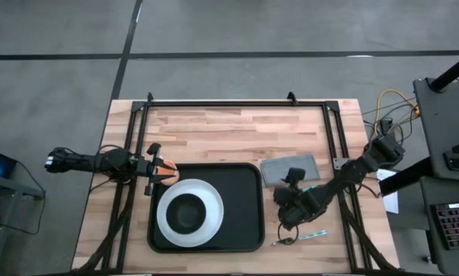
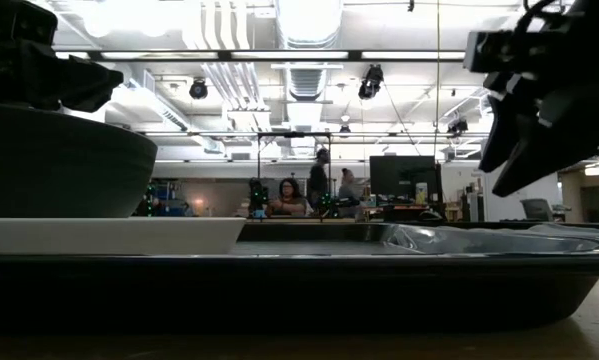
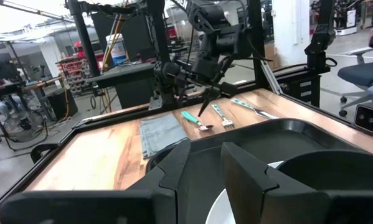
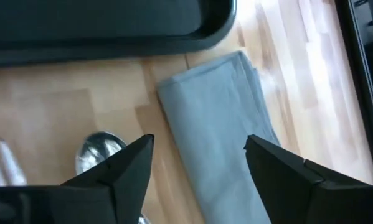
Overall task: Set up tray
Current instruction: Put the gray napkin to the right of the white plate on the black tray
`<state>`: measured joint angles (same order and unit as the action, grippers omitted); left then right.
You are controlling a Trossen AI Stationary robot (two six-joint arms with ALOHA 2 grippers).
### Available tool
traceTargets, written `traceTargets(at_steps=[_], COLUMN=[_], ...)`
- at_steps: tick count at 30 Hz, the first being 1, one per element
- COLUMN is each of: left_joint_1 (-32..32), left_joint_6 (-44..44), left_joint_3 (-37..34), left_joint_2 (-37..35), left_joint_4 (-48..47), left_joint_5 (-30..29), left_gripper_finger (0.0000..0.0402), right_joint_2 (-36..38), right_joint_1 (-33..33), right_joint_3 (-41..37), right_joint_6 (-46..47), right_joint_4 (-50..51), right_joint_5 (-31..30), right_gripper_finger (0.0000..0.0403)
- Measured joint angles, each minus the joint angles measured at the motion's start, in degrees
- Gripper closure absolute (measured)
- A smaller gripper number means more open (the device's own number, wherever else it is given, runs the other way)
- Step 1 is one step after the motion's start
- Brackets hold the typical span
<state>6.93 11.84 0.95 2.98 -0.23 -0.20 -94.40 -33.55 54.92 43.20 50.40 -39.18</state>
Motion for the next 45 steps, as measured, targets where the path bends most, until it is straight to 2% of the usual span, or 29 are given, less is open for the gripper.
traceTargets(at_steps=[5, 12, 20, 23, 40, 45], left_joint_1=[0.01, -0.01, 0.01, 0.01, 0.00, 0.01], left_joint_6=[0.01, 0.00, 0.02, 0.00, 0.02, 0.01], left_joint_3=[0.00, 0.00, 0.00, 0.00, 0.00, 0.00], left_joint_2=[0.00, 0.00, 0.00, 0.00, 0.00, 0.00], left_joint_4=[0.00, 0.00, 0.00, 0.00, 0.00, 0.00], left_joint_5=[0.01, 0.01, 0.01, 0.01, 0.01, 0.04], left_gripper_finger=[0.0330, 0.0330, 0.0330, 0.0330, 0.0330, 0.0330], right_joint_2=[0.27, -0.29, -0.29, -0.31, -1.66, -4.80], right_joint_1=[1.44, 2.74, 6.04, 7.41, 9.33, 10.09], right_joint_3=[-2.00, -2.82, -3.04, -3.04, -3.09, -3.00], right_joint_6=[-2.68, -8.19, -14.19, -16.83, -17.95, -18.16], right_joint_4=[-1.52, -7.92, -12.58, -15.17, -16.77, -17.11], right_joint_5=[0.29, 0.93, 3.21, 6.11, 9.36, 9.75], right_gripper_finger=[0.0147, 0.0154, 0.0158, 0.0159, 0.0168, 0.0168])
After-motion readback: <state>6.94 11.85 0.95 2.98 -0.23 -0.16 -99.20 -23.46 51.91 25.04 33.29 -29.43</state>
